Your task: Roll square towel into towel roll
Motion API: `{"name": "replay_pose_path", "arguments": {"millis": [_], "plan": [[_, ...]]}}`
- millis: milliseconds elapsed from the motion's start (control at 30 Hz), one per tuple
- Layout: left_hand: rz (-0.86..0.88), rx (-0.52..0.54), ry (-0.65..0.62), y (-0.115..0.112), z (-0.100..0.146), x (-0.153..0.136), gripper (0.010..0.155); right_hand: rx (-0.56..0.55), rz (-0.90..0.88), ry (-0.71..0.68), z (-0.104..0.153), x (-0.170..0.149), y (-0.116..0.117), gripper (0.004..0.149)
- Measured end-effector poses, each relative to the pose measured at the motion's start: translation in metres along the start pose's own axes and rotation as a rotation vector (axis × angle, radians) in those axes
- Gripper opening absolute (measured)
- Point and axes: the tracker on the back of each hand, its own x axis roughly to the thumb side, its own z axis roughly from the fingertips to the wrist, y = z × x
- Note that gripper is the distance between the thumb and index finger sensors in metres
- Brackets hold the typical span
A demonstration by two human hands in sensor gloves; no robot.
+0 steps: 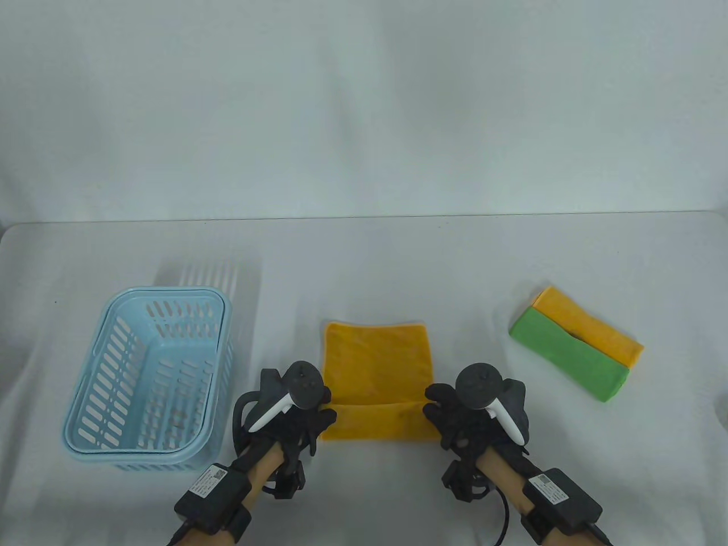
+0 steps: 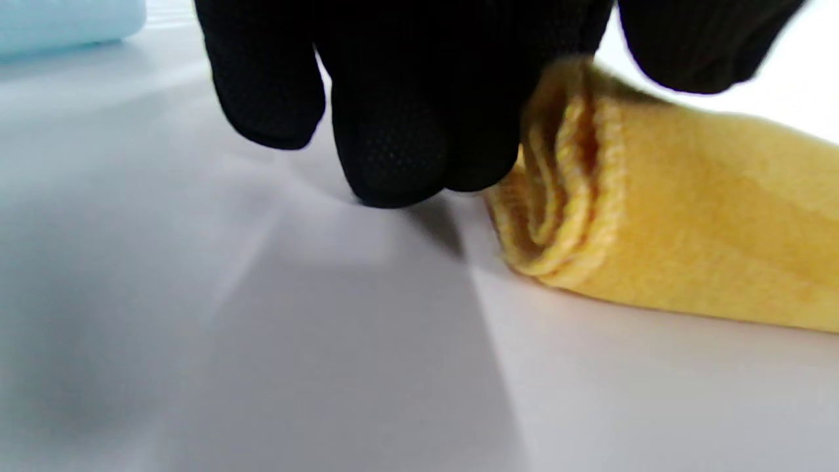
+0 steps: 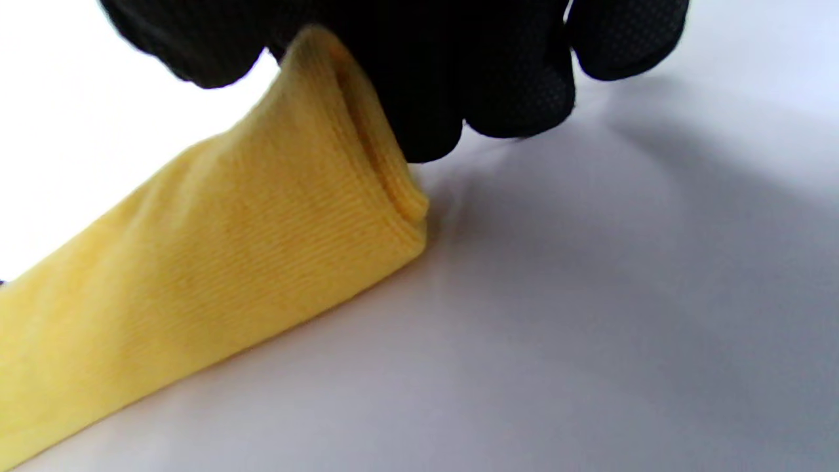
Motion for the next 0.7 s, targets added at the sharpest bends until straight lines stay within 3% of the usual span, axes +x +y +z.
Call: {"name": "replay_pose_path", "arguments": {"millis": [233, 467, 567, 700], "plan": [[-0.034, 0.050, 0.014, 0.003, 0.002, -0.001, 0.071, -0.026, -0.007, -0.003, 0.002, 0.000, -0.006, 0.061], [-0.165, 0.178, -0.058, 0.013, 0.018, 0.018, 0.075, -0.051, 0.073, -0.158, 0.021, 0.021, -0.007, 0.064], [-0.238, 0.125, -0.179, 0.007, 0.021, 0.031, 0.075, 0.033, 0.156, -0.252, 0.025, 0.031, 0.002, 0.060], [-0.400, 0.097, -0.227, -0.007, 0.022, 0.042, 0.073, 0.023, 0.360, -0.263, 0.026, 0.036, 0.013, 0.055]]}}
